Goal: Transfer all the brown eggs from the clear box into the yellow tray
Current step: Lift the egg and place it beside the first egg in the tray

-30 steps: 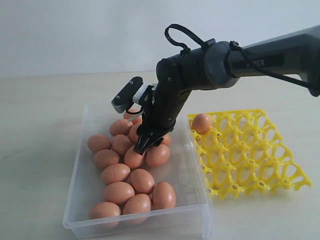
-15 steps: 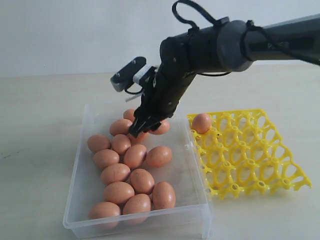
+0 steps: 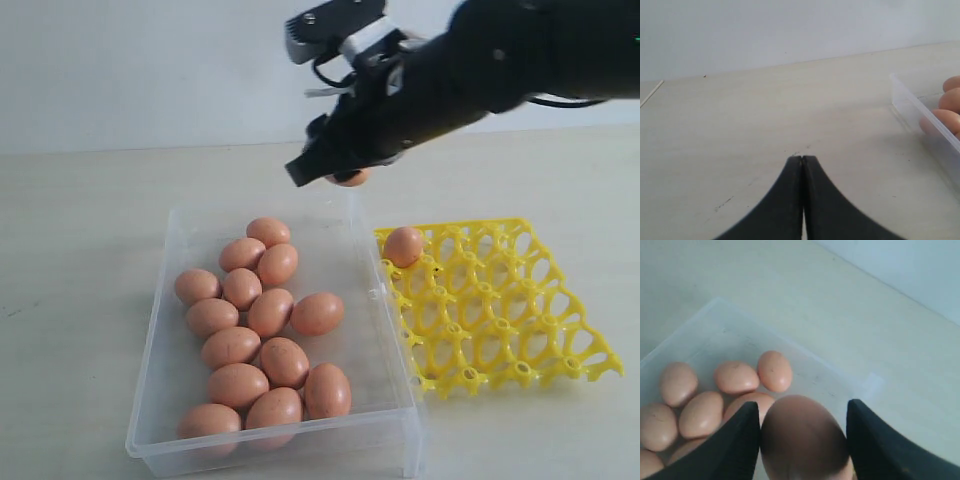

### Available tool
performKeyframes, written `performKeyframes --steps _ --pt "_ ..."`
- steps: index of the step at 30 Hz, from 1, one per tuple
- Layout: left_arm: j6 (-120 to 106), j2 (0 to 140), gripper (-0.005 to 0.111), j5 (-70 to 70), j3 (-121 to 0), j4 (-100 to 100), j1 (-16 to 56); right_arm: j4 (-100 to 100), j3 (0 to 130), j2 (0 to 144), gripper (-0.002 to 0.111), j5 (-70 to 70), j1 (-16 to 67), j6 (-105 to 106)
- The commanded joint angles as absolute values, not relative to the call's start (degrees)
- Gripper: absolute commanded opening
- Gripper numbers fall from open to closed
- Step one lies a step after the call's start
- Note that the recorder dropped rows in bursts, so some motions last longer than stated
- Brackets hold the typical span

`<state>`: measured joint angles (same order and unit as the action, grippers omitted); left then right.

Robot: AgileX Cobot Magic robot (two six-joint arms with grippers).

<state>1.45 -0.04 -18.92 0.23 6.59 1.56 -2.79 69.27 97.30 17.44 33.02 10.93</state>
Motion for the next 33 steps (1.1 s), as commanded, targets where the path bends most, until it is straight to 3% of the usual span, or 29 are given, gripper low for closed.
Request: performKeyframes --steps 1,8,14,33 --pt "1.8 0.0 0.000 -18.1 0.0 6.7 1.6 -3.0 56.4 89.4 0.000 3.8 27.6 10.4" --pt "1.8 0.0 0.000 -18.1 0.0 6.7 1.6 -8.6 44.4 87.0 0.000 -12.9 21.2 5.8" --pt "1.8 0.0 0.000 -18.1 0.0 6.7 1.6 -6.1 43.8 91.4 0.000 -13.8 18.5 -7.4" --pt "1.8 0.0 0.000 -18.1 0.0 6.7 1.6 -5.4 45.7 102.9 0.000 -18.9 18.5 -7.5"
